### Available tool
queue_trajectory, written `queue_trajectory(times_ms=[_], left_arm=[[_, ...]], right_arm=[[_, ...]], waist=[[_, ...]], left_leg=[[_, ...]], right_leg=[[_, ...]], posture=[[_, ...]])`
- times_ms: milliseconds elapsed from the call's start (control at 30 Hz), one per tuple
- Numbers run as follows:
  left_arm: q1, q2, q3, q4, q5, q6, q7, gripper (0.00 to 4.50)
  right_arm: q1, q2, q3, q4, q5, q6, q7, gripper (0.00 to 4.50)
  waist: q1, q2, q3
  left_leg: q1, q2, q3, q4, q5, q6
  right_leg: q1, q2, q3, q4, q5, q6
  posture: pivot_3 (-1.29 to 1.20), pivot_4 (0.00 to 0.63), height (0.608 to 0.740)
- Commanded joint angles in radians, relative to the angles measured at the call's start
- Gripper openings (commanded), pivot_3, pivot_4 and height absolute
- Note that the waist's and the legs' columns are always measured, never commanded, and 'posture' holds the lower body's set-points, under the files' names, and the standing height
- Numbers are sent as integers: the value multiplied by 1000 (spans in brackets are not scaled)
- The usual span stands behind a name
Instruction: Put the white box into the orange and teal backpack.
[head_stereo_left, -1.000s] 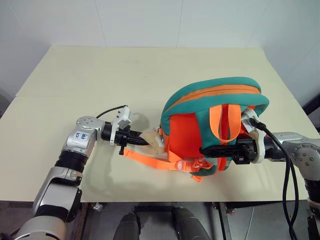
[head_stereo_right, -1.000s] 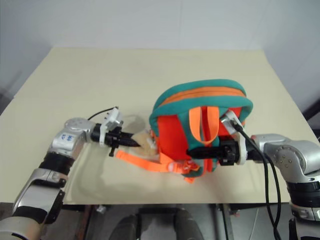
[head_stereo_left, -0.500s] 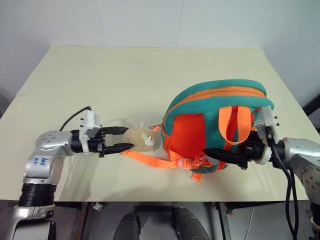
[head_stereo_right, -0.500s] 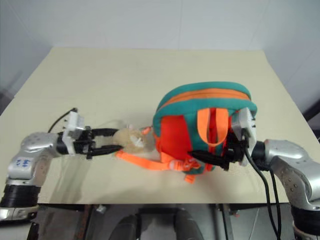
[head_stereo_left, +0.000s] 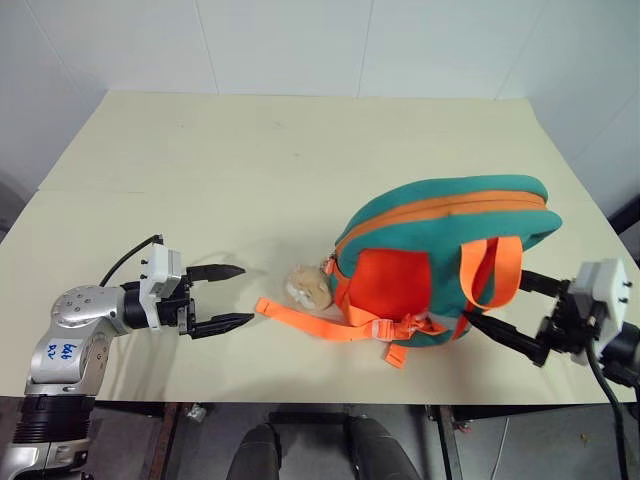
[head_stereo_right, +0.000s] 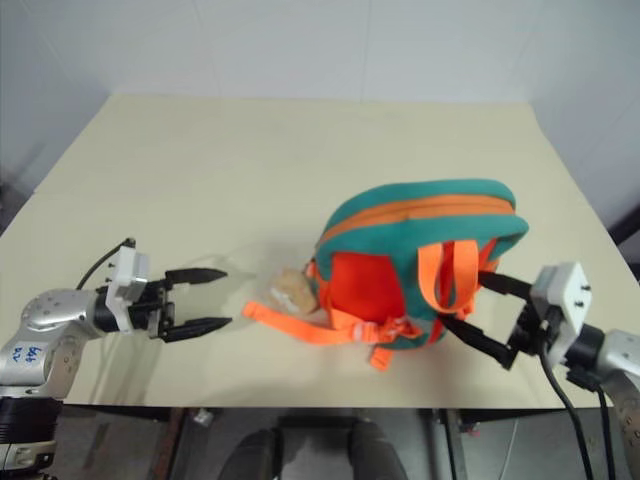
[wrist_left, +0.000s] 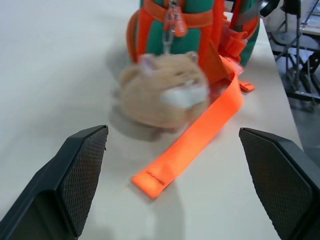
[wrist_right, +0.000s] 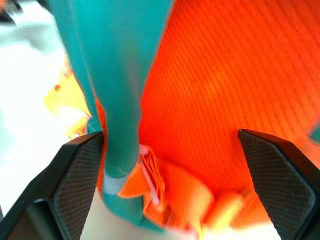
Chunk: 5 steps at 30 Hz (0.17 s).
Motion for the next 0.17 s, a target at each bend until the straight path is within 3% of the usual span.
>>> queue_trajectory(times_ms=[33,167], left_arm=[[6,-5,53,-23,-53,-14,8,4484],[25,14,72,-45,-71,7,8,4484]], right_arm=[[44,-1,-59,6,-17,-57,14,4500],[44,-5,-57,33,-16,-75,8,4500]], waist=[[0,0,0],[0,0,0]], left_leg=[[0,0,0,0,0,0],[0,0,0,0,0,1]], right_leg=[[1,0,0,-1,0,0],[1,0,0,-1,1,2]], posture=[[0,150,740],[0,150,740]])
